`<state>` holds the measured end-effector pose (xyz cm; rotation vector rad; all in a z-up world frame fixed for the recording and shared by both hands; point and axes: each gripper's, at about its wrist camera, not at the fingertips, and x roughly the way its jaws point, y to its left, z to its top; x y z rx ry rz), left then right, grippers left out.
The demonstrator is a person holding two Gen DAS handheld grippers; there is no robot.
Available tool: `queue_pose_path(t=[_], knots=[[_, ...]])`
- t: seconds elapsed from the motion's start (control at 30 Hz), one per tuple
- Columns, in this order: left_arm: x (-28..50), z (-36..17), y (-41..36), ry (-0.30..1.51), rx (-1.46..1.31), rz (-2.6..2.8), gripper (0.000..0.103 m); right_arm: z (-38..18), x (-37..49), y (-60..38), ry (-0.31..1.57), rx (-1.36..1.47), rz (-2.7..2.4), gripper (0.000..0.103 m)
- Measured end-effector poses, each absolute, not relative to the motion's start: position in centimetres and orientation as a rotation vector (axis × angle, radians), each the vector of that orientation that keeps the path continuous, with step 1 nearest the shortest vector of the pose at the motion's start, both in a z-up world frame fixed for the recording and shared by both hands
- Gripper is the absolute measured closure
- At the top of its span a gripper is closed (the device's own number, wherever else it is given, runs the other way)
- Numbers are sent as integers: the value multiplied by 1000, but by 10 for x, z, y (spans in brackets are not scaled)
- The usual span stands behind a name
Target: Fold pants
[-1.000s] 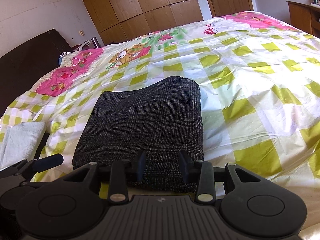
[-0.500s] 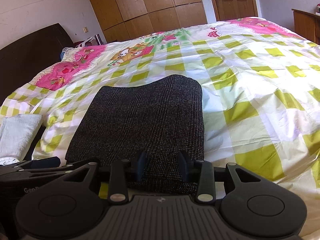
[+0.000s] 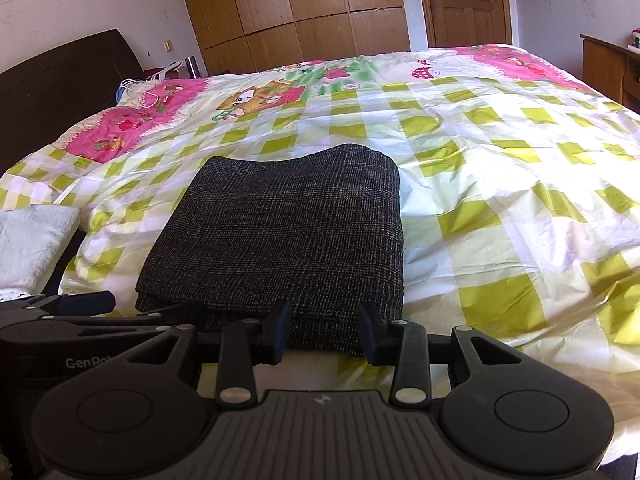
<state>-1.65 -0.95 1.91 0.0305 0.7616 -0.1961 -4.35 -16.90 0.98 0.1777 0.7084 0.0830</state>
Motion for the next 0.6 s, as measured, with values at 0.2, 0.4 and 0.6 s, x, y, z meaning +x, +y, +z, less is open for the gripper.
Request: queue_pose_path(t=[0.2,0.4,0.6], knots=[[-17,18,-8,778,30,-186,0,10,-47,-164,714,165,78,53],[-17,17,-8,784,35,-186,0,9,-46,-165,721,178,76,53],[-17,15,-9,787,44,-190,0,7,-45,-168,720,198,72,53]])
